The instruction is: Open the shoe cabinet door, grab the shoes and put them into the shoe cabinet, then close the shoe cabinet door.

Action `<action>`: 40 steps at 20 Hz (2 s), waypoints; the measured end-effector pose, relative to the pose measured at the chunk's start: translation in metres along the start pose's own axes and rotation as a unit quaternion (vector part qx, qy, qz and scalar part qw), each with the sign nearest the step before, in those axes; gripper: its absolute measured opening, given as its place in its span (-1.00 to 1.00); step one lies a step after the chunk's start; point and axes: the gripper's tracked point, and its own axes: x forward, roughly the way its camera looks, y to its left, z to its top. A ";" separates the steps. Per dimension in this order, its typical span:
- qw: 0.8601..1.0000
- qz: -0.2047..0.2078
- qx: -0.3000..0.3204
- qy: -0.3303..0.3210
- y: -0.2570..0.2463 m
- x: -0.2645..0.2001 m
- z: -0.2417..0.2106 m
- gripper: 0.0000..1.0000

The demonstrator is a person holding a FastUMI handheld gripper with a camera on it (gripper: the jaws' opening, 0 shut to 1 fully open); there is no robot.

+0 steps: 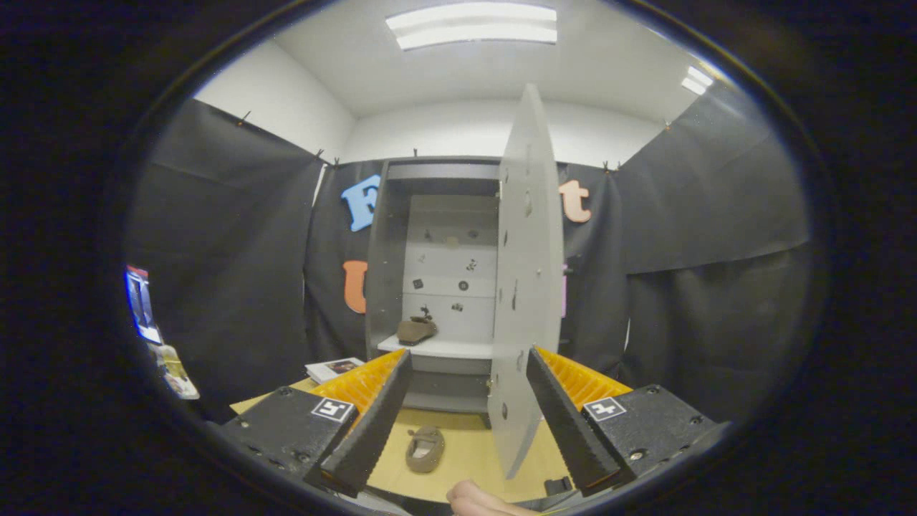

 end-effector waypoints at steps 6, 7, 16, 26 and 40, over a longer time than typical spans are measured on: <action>0.998 0.018 0.025 0.053 0.032 0.054 -0.090 1.00; 0.998 0.016 0.029 0.057 0.033 0.064 -0.102 1.00; 0.993 -0.004 0.040 0.115 0.050 0.150 -0.244 1.00; 0.976 0.017 0.028 0.215 0.090 0.218 -0.365 0.93; 0.924 -0.008 0.131 0.360 0.078 0.263 -0.439 -0.80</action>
